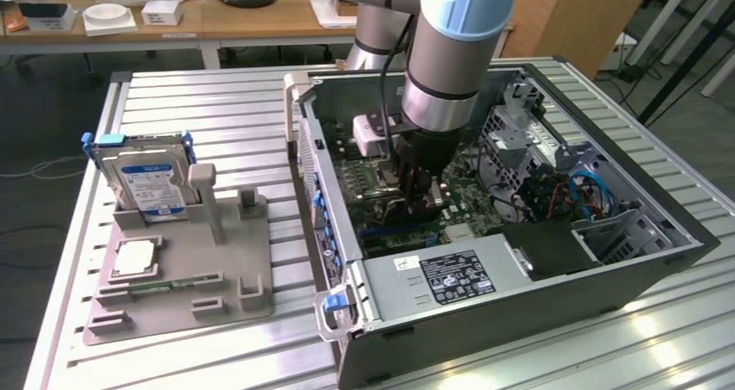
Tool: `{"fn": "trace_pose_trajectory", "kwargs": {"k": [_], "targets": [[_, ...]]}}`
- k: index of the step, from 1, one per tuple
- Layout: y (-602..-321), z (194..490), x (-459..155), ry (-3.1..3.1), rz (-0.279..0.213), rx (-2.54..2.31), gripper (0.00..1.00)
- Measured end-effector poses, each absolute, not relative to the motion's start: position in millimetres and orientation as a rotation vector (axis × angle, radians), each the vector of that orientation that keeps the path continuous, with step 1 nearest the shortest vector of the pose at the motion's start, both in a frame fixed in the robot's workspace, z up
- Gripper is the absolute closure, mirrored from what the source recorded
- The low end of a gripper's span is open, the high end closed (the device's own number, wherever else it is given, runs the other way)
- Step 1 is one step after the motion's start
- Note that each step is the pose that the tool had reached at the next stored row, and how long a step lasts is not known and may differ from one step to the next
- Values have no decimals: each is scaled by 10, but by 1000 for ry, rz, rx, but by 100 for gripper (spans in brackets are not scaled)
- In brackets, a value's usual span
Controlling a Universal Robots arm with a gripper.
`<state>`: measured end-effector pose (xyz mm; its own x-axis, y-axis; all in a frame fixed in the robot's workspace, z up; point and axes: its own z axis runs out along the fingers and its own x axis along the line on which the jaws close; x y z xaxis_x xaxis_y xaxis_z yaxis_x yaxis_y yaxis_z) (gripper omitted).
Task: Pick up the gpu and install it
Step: 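Insert the gpu into the slot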
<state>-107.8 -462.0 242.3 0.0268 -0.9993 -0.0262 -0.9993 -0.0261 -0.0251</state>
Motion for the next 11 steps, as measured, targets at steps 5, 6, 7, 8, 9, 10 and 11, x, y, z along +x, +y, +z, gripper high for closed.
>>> {"fn": "trace_pose_trajectory", "kwargs": {"k": [5, 6, 7, 8, 9, 10, 11], "targets": [[-4620, 2447, -1078, 2167, 2, -2225, 74], [-4620, 2453, -1078, 2167, 2, -2225, 74], [-4620, 2453, -1078, 2167, 2, -2225, 74], [-4620, 2452, -1078, 2166, 1, -2224, 74], [-4620, 2453, -1079, 2165, -2, -2223, 74], [-4620, 2454, -1080, 2163, -7, -2221, 74], [-4620, 2454, -1079, 2160, -13, -2218, 74]]}}
